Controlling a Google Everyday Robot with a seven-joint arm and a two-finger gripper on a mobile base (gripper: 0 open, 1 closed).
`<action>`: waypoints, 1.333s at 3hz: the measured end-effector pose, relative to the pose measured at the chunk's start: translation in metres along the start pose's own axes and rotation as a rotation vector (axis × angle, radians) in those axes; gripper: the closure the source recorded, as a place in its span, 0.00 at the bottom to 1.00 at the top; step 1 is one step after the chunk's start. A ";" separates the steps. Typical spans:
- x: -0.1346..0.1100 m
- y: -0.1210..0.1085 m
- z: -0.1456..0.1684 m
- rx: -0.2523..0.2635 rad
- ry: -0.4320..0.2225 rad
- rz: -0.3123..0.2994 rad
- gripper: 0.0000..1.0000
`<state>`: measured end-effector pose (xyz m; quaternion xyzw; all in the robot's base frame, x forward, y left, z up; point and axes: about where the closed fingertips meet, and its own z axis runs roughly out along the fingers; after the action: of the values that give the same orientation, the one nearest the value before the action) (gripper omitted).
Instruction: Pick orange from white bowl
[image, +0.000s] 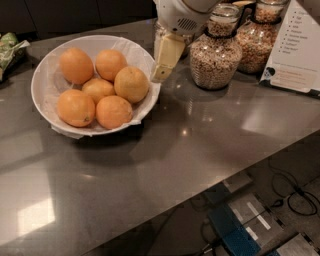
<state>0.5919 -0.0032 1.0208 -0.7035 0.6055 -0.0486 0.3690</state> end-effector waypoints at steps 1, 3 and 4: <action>-0.020 -0.014 0.023 -0.013 -0.070 0.001 0.00; -0.034 -0.014 0.036 -0.007 -0.126 0.014 0.00; -0.077 -0.010 0.061 -0.060 -0.261 0.048 0.00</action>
Offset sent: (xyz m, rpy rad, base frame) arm 0.0142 0.0226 -0.0007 0.0439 0.0079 0.0355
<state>0.6113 0.0930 1.0109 -0.6999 0.5701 0.0702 0.4245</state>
